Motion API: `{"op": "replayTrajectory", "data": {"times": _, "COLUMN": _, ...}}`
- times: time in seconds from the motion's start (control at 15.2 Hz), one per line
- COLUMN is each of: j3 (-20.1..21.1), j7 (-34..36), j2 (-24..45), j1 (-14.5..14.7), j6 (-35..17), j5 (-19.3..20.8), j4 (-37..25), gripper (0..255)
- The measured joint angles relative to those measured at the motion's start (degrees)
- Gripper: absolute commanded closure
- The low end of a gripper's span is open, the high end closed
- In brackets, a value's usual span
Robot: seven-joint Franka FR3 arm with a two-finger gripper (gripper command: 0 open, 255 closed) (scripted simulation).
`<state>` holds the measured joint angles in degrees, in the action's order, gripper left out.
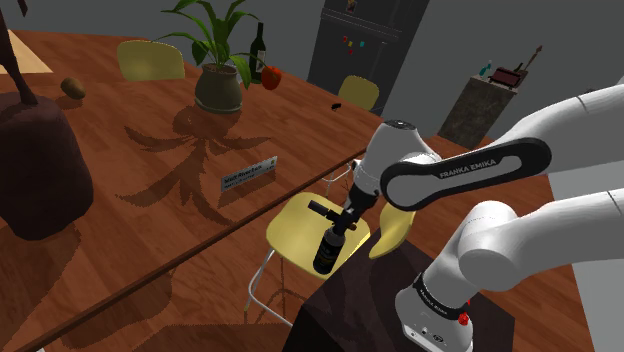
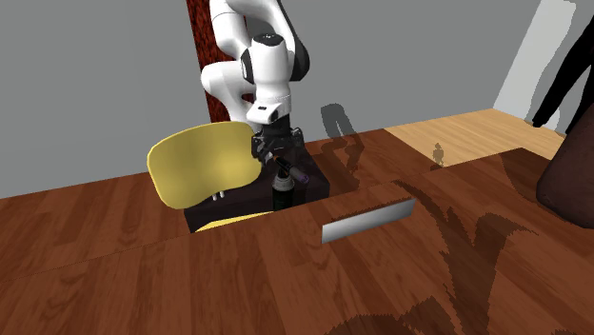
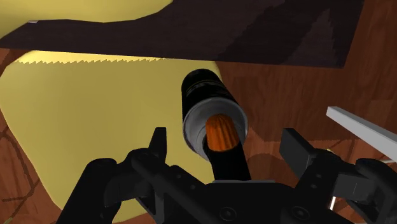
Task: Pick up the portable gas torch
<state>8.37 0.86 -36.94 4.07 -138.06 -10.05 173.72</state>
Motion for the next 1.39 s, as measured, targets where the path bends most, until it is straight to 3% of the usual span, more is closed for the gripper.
{"op": "replayTrajectory", "data": {"times": 0.66, "j3": 0.0, "j7": 0.0, "j2": 0.5, "j1": 0.0, "j6": -0.8, "j5": -0.1, "j4": 0.0, "gripper": 255}}
{"op": "replayTrajectory", "data": {"times": 1.39, "j3": -0.6, "j7": 0.7, "j2": -7.6, "j1": -0.4, "j6": 11.5, "j5": 1.1, "j4": -3.9, "gripper": 255}}
